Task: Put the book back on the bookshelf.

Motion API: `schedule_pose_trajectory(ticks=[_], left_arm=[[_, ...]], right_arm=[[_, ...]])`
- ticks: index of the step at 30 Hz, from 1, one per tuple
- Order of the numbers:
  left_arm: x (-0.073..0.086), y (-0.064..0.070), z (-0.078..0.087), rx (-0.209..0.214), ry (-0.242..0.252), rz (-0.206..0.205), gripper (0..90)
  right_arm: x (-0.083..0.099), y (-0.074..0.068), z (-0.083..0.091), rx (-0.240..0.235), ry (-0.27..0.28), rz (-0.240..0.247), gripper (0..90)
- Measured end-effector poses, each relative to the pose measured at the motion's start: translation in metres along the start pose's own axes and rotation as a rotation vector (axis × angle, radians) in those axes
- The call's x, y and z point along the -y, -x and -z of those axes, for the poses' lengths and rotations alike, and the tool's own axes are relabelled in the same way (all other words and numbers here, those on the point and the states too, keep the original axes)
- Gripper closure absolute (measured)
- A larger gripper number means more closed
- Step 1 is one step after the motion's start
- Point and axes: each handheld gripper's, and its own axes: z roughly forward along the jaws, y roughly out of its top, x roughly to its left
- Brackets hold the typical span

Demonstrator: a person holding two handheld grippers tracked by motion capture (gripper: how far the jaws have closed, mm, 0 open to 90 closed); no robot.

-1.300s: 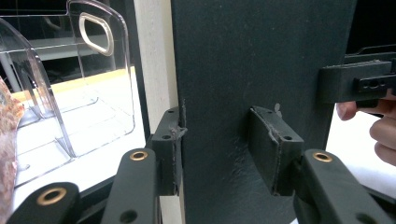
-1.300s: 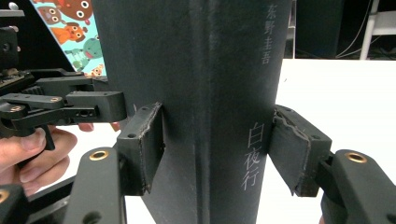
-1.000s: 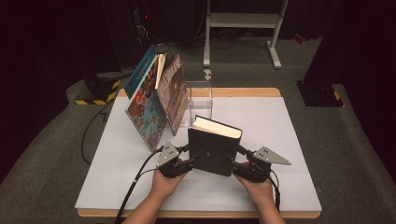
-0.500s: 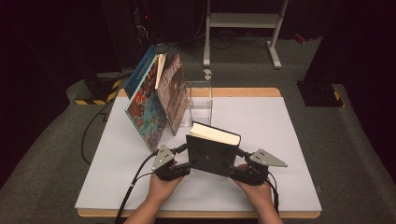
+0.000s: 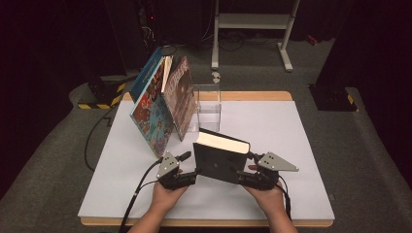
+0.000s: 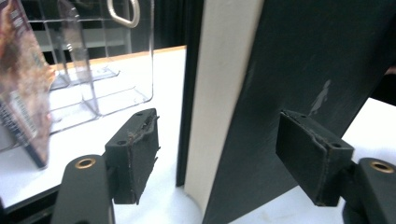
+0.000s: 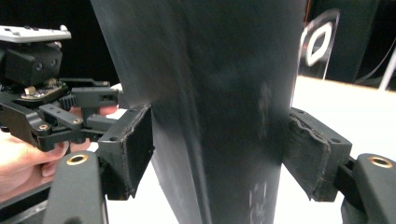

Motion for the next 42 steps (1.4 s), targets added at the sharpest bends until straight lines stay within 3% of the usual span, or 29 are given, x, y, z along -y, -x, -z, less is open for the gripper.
schedule_pose_trajectory(ticks=[2,5,11,12,16,18,21,24,29,32,42], left_arm=[[0.002,-0.002,0.002,-0.001,-0.001,0.0,28.9],[0.007,-0.011,0.009,-0.03,-0.019,0.005,28.1],[0.012,-0.022,0.014,-0.094,-0.067,-0.025,26.6],[0.015,-0.025,0.014,-0.113,-0.098,-0.041,25.7],[0.02,-0.03,0.013,-0.14,-0.148,-0.034,24.3],[0.021,-0.03,0.013,-0.15,-0.145,-0.044,24.1],[0.024,-0.03,0.011,-0.141,-0.148,-0.028,23.7],[0.025,-0.029,0.014,-0.141,-0.124,-0.03,23.2],[0.025,-0.035,0.018,-0.137,-0.095,0.036,24.6],[0.026,-0.035,0.018,-0.135,-0.088,0.042,25.3],[0.026,-0.036,0.018,-0.13,-0.099,0.048,27.0]], right_arm=[[-0.001,-0.002,0.002,-0.001,0.051,0.048,31.4],[-0.005,-0.002,-0.001,-0.006,0.031,0.055,30.5],[-0.014,-0.001,-0.009,-0.027,0.001,0.018,23.8],[-0.015,-0.002,-0.011,-0.031,-0.002,0.012,23.6],[-0.016,-0.003,-0.016,-0.041,-0.003,0.005,23.0],[-0.016,-0.003,-0.017,-0.043,0.002,0.001,23.3],[-0.015,-0.003,-0.017,-0.048,0.004,0.001,24.1],[-0.014,-0.003,-0.016,-0.053,0.009,0.012,25.6],[-0.013,-0.002,-0.016,-0.068,0.015,0.008,28.3],[-0.013,-0.003,-0.016,-0.075,0.018,0.014,31.1],[-0.01,-0.009,-0.011,-0.062,0.016,0.082,44.4]])
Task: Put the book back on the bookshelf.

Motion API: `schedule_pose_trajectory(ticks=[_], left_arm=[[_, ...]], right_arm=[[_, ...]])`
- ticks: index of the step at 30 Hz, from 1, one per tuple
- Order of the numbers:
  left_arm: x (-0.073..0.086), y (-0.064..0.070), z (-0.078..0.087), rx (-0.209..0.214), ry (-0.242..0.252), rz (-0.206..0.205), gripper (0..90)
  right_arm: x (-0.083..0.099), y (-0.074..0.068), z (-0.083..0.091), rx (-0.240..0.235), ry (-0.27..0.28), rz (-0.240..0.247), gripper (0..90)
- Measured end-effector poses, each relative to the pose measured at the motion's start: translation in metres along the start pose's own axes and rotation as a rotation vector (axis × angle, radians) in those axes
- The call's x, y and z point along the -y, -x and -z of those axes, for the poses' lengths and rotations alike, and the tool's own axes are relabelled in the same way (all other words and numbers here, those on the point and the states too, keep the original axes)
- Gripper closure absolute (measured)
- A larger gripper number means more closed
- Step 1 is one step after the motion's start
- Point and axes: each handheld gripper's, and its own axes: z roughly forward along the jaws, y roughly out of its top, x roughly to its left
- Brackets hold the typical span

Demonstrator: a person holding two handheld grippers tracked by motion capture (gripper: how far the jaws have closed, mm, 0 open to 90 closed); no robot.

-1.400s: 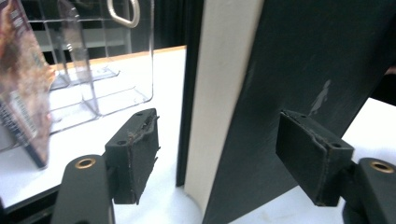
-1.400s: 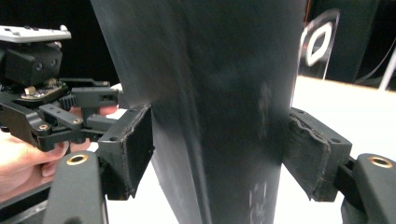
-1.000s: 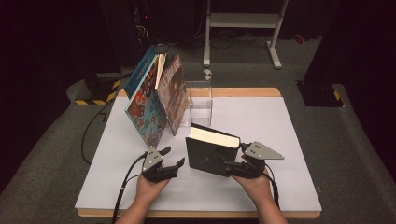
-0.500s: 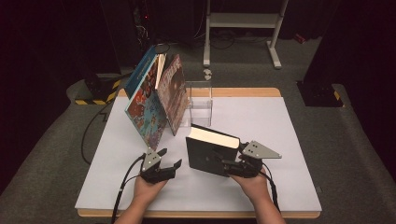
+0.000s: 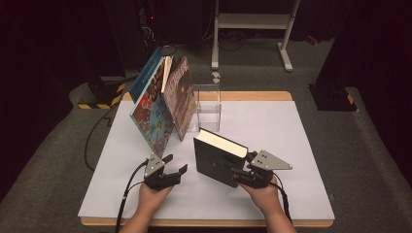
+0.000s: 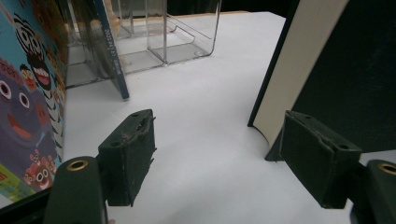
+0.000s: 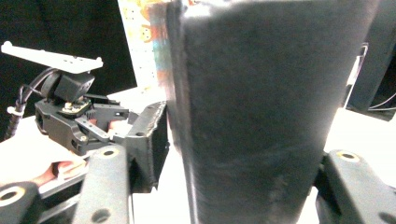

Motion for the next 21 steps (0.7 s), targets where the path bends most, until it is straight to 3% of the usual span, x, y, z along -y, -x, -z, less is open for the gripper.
schedule_pose_trajectory(ticks=[2,8,16,21], left_arm=[[-0.0001,-0.0006,-0.0006,0.004,-0.007,0.006,27.0],[0.0,-0.0007,-0.0004,0.003,-0.009,0.001,26.9],[0.0,-0.0008,0.0,0.003,-0.005,-0.002,26.9],[0.0,-0.0008,0.0001,0.008,0.0,0.002,26.9]], right_arm=[[0.0003,-0.0031,0.0015,-0.002,-0.001,0.018,51.7],[0.0008,-0.0082,0.002,0.003,0.002,0.032,52.9],[0.0008,-0.0074,0.0012,0.026,0.019,-0.001,53.5],[-0.0027,-0.0024,0.003,0.1,0.028,0.005,53.7]])
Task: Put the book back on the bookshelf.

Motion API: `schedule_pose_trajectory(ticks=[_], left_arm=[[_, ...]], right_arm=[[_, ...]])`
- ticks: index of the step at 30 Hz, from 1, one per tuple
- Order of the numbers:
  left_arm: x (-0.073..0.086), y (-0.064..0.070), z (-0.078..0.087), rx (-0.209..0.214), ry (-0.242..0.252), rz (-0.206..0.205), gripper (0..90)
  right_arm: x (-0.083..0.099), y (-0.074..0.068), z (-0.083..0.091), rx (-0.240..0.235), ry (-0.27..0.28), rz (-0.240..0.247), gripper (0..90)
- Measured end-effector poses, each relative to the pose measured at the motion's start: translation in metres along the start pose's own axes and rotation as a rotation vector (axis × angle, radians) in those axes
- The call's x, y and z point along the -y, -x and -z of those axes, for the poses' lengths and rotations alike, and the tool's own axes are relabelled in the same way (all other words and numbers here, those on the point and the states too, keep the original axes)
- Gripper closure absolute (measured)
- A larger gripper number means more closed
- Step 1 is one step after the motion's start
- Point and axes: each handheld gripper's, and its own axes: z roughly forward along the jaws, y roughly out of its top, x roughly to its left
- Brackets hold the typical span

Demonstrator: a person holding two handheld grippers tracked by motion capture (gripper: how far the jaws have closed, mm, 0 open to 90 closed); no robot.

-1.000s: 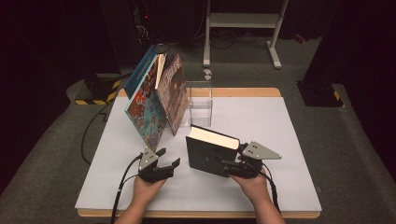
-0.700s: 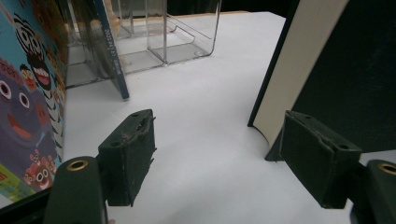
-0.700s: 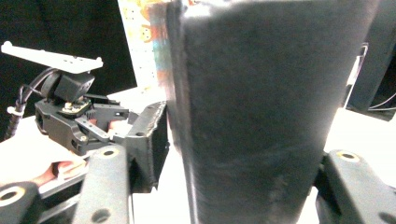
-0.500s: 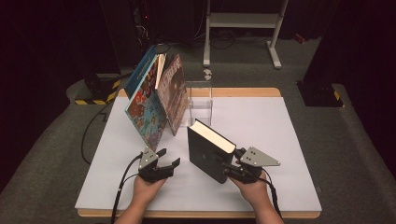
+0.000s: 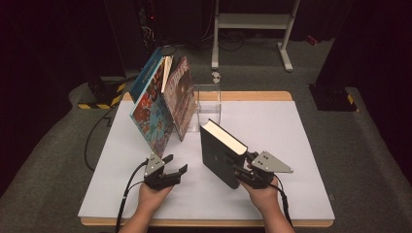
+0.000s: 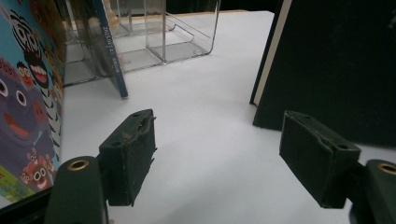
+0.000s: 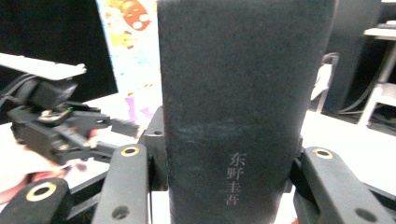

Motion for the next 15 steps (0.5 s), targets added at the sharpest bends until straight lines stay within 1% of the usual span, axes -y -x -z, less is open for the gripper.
schedule_pose_trajectory(ticks=[1,2,5,8,13,15], left_arm=[[0.0,0.0,0.0,0.0,0.0,0.0,26.9],[0.0,0.0,0.0,0.0,-0.001,-0.001,27.0],[0.0,0.0,0.0,-0.001,0.002,0.0,26.9],[0.0,0.001,0.0,-0.002,0.004,-0.001,27.0],[0.0,0.001,0.0,-0.002,0.005,-0.001,26.9],[0.0,0.001,0.0,-0.002,0.006,-0.002,26.9]], right_arm=[[0.0,0.0,0.0,0.0,0.0,0.0,53.7],[-0.001,0.004,0.002,0.031,0.004,-0.007,53.7],[-0.001,0.008,0.004,0.073,0.011,0.0,53.7],[-0.001,0.014,0.005,0.111,0.022,-0.011,53.8],[0.0,0.02,0.007,0.155,0.039,-0.018,53.8],[0.001,0.021,0.007,0.162,0.046,-0.019,53.8]])
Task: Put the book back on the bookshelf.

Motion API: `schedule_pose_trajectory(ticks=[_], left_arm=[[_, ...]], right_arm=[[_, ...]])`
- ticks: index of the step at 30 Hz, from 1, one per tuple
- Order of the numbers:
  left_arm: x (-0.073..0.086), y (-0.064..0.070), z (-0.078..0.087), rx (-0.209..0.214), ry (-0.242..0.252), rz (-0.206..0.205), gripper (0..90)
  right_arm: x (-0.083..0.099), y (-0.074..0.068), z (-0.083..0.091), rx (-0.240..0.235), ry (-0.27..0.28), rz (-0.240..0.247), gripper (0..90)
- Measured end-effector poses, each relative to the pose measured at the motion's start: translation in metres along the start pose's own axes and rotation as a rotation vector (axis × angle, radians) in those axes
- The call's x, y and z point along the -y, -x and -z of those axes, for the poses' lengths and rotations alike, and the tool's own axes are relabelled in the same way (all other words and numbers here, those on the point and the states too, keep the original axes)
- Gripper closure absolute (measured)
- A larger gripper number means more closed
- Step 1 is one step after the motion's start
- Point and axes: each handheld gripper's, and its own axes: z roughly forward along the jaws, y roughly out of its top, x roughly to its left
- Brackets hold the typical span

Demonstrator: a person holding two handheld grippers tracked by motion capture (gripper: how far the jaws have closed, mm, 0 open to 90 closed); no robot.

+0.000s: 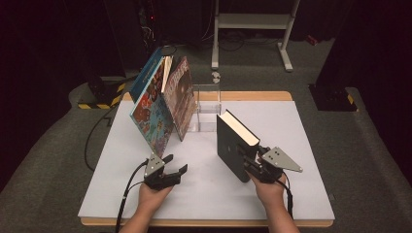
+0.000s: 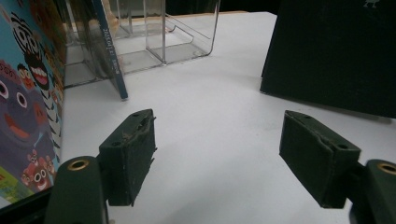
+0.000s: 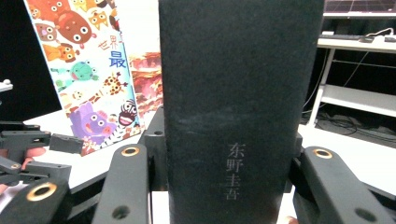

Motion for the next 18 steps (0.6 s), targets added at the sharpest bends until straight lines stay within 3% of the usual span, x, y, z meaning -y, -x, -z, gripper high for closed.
schedule_pose_trajectory(ticks=[18], left_arm=[[0.0,0.002,-0.001,0.0,-0.017,-0.029,29.6]], right_arm=[[0.009,0.002,0.011,-0.026,-0.024,-0.017,50.7]])
